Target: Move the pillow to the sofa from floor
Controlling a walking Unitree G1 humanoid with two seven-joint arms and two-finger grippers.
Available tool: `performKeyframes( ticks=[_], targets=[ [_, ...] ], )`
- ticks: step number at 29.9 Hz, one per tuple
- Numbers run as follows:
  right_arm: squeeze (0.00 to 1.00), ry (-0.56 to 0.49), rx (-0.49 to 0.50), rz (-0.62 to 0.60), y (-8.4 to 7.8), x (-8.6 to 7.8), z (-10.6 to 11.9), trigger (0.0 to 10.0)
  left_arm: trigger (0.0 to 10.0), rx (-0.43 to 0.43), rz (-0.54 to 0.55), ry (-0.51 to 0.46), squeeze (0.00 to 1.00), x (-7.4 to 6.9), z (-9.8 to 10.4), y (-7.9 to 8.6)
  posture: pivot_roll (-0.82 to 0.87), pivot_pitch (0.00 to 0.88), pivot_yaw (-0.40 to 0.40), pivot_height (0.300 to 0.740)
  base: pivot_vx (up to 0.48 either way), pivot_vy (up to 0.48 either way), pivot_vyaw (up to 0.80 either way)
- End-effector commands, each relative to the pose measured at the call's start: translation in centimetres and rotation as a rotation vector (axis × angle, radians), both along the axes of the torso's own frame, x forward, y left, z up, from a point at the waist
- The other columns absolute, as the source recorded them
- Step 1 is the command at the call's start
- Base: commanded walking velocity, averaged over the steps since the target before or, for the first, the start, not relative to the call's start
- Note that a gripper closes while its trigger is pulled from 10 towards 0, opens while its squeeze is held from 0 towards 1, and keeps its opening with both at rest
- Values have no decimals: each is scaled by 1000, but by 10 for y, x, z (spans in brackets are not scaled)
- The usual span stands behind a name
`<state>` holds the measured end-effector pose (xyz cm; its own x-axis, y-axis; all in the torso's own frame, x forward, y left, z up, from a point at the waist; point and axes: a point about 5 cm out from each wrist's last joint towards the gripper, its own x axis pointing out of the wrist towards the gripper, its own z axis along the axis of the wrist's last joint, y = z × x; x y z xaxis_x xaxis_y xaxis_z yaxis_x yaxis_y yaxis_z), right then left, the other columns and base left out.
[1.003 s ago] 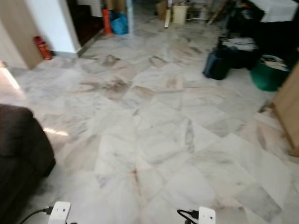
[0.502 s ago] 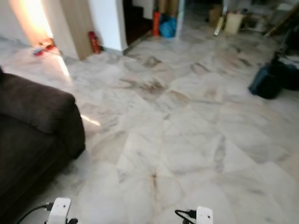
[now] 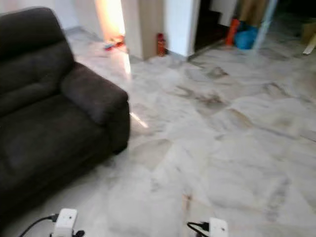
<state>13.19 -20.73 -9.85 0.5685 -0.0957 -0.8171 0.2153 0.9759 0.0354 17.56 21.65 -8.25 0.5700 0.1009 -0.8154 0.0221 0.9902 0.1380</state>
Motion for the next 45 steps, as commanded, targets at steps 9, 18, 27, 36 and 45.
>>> performKeyframes(
  ticks=[9,18,27,36,45],
  targets=[
    [0,-19,23,22,7,8,2,10000,10000,14,-5,9,0,-1,0,3,39,0,-19,740,0,0,800],
    [0,-17,23,30,7,7,1,10000,10000,11,-5,12,0,-2,-1,3,41,0,-25,740,0,0,800],
    [0,-18,27,36,8,7,1,10000,10000,11,-2,14,0,-3,-1,4,42,0,-21,740,0,0,800],
    [0,-20,32,35,9,7,1,10000,10000,15,-4,14,0,-2,0,5,44,0,-17,740,0,0,800],
    [0,-24,37,35,11,8,1,10000,10000,19,-6,13,0,-2,0,6,45,0,-14,740,0,0,800]
  ],
)
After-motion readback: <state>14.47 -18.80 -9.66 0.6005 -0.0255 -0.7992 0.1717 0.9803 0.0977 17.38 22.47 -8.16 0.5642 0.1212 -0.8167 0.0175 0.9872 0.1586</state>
